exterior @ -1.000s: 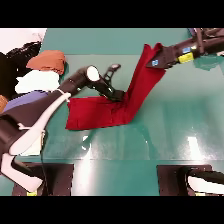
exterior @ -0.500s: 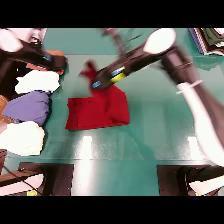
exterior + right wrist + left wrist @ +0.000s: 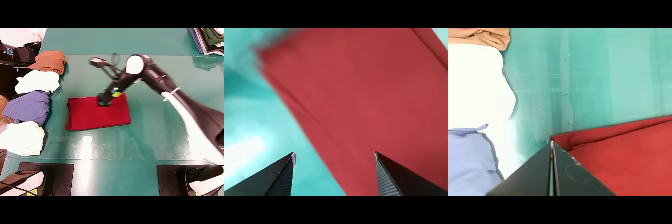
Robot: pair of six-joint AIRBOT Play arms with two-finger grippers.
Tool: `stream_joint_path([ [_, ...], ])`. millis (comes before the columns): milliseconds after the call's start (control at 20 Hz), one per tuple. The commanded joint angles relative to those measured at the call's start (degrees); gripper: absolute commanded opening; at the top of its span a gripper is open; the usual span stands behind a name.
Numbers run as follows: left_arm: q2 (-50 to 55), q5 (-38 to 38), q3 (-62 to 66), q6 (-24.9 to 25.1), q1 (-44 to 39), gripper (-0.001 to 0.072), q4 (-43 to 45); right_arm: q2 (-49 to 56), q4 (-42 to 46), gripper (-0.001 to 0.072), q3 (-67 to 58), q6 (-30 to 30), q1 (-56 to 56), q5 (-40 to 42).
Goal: Fold the shirts.
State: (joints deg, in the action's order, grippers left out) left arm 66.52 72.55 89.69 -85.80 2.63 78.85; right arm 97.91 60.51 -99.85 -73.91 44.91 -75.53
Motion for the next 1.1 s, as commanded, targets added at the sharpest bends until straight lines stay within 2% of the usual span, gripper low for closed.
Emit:
stream_joint_path([
  [0, -0.35, 0.39, 0.02, 0.33, 0.37, 0.0024, -0.66, -7.50, 3.39, 0.0553, 17.20, -3.13, -10.75, 1.81],
  [50, -0.35, 0.31, 0.00, 0.33, 0.37, 0.0024, -1.25, -9.46, 2.78, 0.0553, 22.43, -4.87, -14.08, 5.09],
  [150, -0.33, 0.26, 0.00, 0.35, 0.37, 0.0024, -3.02, -11.74, -4.44, 0.0558, 31.69, -5.53, -20.55, 11.32],
  [200, -0.33, 0.17, 0.00, 0.35, 0.37, 0.0025, -3.80, -11.58, -9.14, 0.0599, 34.82, -4.79, -23.43, 12.57],
  [300, -0.33, -0.44, 0.00, 0.35, 0.35, 0.0024, -4.81, -9.31, -18.95, 0.0604, 38.01, 0.13, -26.27, 12.57],
  [400, -0.33, -1.18, 0.00, 0.35, 0.26, 0.0024, -5.29, -5.38, -25.31, 0.0594, 37.99, 3.28, -25.88, 11.89],
  [700, -0.33, -1.09, 0.00, 0.74, 0.26, 0.0025, -5.92, 6.08, -29.55, 0.0590, 27.06, 3.48, -16.04, 9.57],
  [800, -0.33, -0.90, 0.00, 0.72, 0.26, 0.0024, -5.99, 8.28, -29.44, 0.0481, 23.28, 3.48, -12.98, 8.96],
  [900, -0.33, -0.85, 0.00, 0.72, 0.26, 0.0025, -6.03, 9.29, -28.94, 0.0264, 20.26, 4.15, -10.82, 10.25],
  [950, -0.33, -0.70, 0.00, 0.72, 0.26, 0.0025, -6.14, 9.40, -28.96, 0.0116, 19.17, 4.83, -10.40, 10.73],
  [1000, -0.33, -0.39, 0.00, 0.72, 0.26, 0.0025, -6.43, 9.38, -28.96, 0.0015, 18.16, 5.64, -10.38, 11.06],
  [1050, -0.33, -0.07, 0.00, 0.72, 0.26, 0.0024, -6.99, 9.38, -28.89, 0.0016, 17.11, 5.88, -10.71, 10.91],
])
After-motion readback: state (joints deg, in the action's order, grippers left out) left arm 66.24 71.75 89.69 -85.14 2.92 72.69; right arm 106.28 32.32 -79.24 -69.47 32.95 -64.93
